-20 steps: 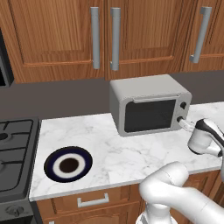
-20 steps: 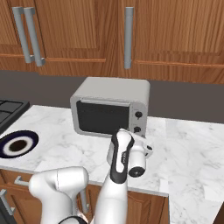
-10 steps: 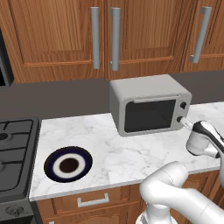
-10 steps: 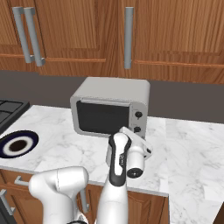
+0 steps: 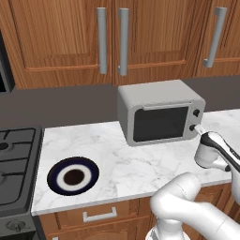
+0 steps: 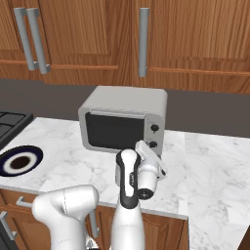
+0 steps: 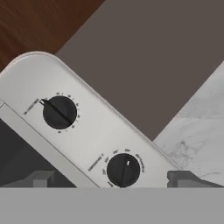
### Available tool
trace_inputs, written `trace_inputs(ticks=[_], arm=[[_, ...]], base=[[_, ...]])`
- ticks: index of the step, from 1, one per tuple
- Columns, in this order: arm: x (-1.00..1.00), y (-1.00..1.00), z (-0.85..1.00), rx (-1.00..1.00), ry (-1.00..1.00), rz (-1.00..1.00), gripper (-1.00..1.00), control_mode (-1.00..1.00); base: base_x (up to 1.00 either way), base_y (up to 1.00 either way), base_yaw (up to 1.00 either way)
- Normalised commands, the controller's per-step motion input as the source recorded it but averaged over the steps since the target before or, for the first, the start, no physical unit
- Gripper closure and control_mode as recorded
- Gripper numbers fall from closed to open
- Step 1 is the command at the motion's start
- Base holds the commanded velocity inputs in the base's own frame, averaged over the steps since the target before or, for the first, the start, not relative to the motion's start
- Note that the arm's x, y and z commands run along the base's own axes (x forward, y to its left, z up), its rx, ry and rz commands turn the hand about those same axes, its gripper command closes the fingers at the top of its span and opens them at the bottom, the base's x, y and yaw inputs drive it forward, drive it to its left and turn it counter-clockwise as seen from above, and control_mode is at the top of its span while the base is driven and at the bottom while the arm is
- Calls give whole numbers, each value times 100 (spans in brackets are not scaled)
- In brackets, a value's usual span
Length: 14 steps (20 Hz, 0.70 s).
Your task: Pull the toaster oven rack outwards. Pick up the baguette from the plate and place it on the toaster oven rack. Close the toaster oven door fully and set the temperature to the lowest setting.
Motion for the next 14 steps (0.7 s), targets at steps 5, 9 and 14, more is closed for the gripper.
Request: trace_inputs(ticks=[5, 9, 14], arm=[[1, 3, -10, 11, 7, -9, -100, -100], [0, 14, -16, 5, 7, -6, -100, -100], [0, 3, 0, 2, 8, 0, -100, -100]], base=[[0, 0, 0], [0, 0, 0], [0, 0, 0]])
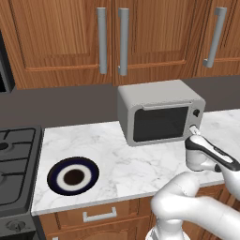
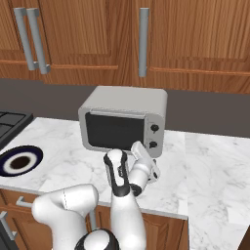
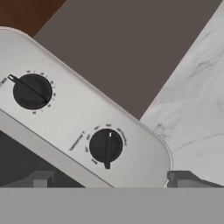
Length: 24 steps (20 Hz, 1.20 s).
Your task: Pull the toaster oven rack outwards. Pick up the baguette from the plate and place it on the toaster oven rack. Close the toaster oven door fully and set the temperature to the lowest setting.
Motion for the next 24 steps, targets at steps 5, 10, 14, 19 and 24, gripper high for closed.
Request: trace_inputs(ticks=[5, 10, 14, 19, 24], arm=[[1, 0, 1, 3, 2, 0, -100, -100], [0, 0, 7, 9, 0, 0, -100, -100], [0, 0, 0, 11, 0, 3, -100, -100], [0, -1, 0, 4, 0, 7, -100, -100], [0, 0, 5, 0, 0, 6, -100, -100]], base=[[0, 0, 0], [0, 0, 0], [0, 0, 0], [0, 0, 0], [0, 0, 0]])
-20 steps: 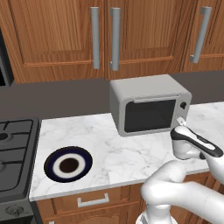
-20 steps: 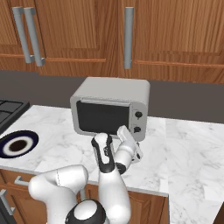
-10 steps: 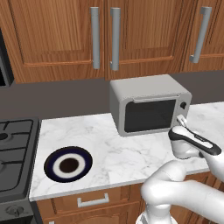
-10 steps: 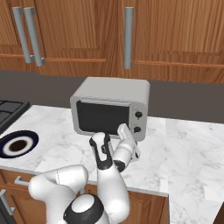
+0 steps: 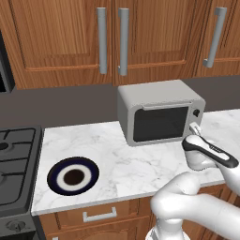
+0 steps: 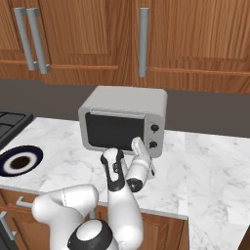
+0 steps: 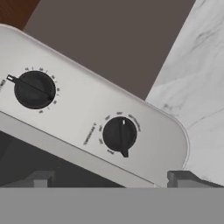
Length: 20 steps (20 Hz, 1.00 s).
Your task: Pull the toaster oven rack outwards. Pick up the baguette from the plate and place it on the toaster oven rack. Close the toaster oven door fully and set the temperature to the lowest setting.
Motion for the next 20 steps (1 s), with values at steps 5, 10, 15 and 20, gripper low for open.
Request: trace_inputs(ticks=[5, 10, 15, 20], arm=[[0, -1, 19, 2, -2, 1, -100, -100], [0, -19, 14, 4, -1, 0, -100, -100], [0, -27, 0, 3, 0, 0, -100, -100], [0, -13, 0, 0, 0, 0, -100, -100]], base=[[0, 0, 0], [0, 0, 0], [0, 0, 0], [0, 0, 0]])
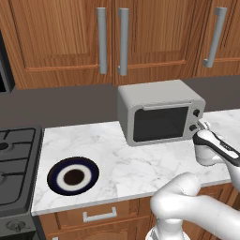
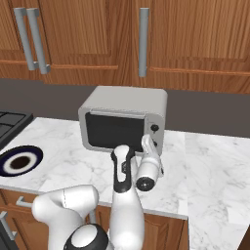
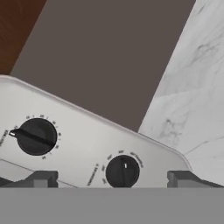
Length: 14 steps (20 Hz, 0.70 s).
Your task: Pull the toaster oven rack outwards. Pick up the baguette from the plate and place it on the toaster oven rack. Close the toaster oven door fully and set the temperature to the lowest setting.
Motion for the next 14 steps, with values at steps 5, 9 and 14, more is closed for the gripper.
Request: trace_inputs(ticks=[5, 9, 14], arm=[[0, -1, -16, 5, 1, 0, -100, -100], [0, 0, -24, 6, 0, 0, -100, -100], [0, 0, -5, 3, 0, 0, -100, -100]], base=[[0, 0, 0], [0, 0, 0], [0, 0, 0]])
